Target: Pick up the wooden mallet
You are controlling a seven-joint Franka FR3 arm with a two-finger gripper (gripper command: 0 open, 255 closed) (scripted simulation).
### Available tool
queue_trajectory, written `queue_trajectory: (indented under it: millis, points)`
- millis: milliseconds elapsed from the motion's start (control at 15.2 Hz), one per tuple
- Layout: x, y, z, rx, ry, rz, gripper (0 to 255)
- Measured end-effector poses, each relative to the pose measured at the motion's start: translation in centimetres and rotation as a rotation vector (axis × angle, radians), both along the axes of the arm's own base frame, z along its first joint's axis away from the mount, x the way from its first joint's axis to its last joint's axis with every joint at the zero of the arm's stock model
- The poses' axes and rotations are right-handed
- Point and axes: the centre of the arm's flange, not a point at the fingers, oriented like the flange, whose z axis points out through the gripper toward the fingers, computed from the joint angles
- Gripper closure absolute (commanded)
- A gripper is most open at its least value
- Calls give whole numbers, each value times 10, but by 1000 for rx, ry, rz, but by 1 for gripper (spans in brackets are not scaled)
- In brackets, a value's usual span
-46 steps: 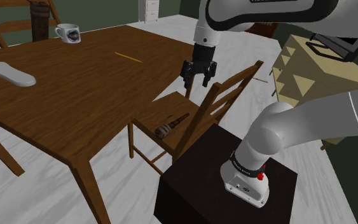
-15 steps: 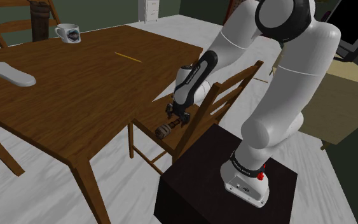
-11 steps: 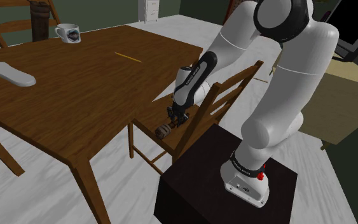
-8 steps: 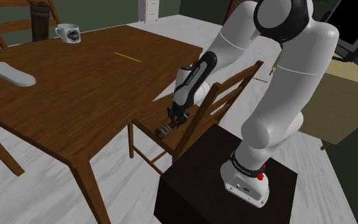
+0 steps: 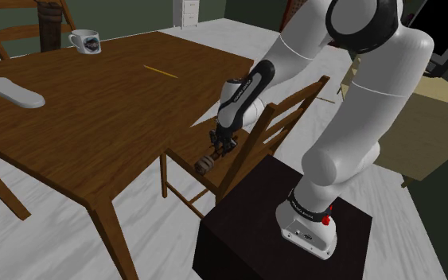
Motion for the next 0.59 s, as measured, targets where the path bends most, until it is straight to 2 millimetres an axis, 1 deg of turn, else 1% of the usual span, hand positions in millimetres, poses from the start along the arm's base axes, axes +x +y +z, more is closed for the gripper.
queue_trajectory:
  millis: [264,594]
  points:
    - [-1,0,18,0,0,0,255]
    - [0,-1,46,0,0,0,255]
